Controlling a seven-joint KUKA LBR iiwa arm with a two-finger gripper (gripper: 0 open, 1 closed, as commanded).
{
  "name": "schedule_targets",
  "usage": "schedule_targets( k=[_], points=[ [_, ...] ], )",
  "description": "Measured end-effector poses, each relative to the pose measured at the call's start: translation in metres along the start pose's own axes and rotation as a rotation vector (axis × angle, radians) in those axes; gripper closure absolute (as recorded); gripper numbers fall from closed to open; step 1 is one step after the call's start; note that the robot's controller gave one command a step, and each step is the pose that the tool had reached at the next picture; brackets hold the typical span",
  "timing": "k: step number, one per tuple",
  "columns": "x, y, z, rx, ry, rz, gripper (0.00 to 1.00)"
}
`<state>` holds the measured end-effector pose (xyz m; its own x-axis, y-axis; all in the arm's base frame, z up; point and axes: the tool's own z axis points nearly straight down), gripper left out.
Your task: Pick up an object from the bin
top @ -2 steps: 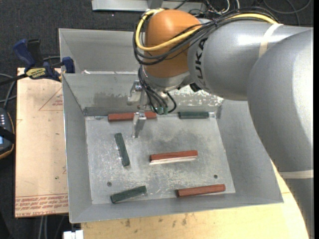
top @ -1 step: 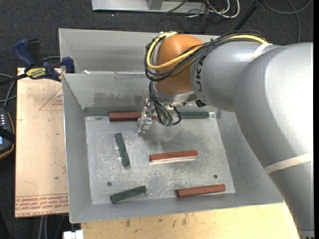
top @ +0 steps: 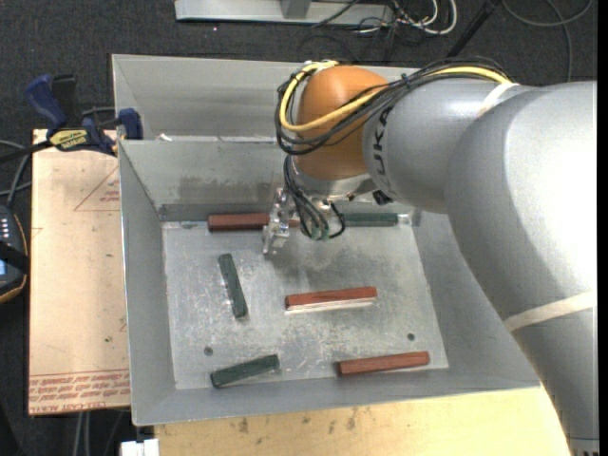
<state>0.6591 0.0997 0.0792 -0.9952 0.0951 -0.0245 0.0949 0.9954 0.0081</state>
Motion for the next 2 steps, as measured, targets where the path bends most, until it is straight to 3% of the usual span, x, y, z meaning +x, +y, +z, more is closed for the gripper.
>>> schedule_targets(
  k=[1, 2],
  points=[
    [-0.0023, -0.0248, -0.0494, 0.005, 0.018, -0.167, 0.0],
    [-0.0011, -0.0244, -0.0476, 0.004, 0.021, -0.167, 0.0]
  ],
)
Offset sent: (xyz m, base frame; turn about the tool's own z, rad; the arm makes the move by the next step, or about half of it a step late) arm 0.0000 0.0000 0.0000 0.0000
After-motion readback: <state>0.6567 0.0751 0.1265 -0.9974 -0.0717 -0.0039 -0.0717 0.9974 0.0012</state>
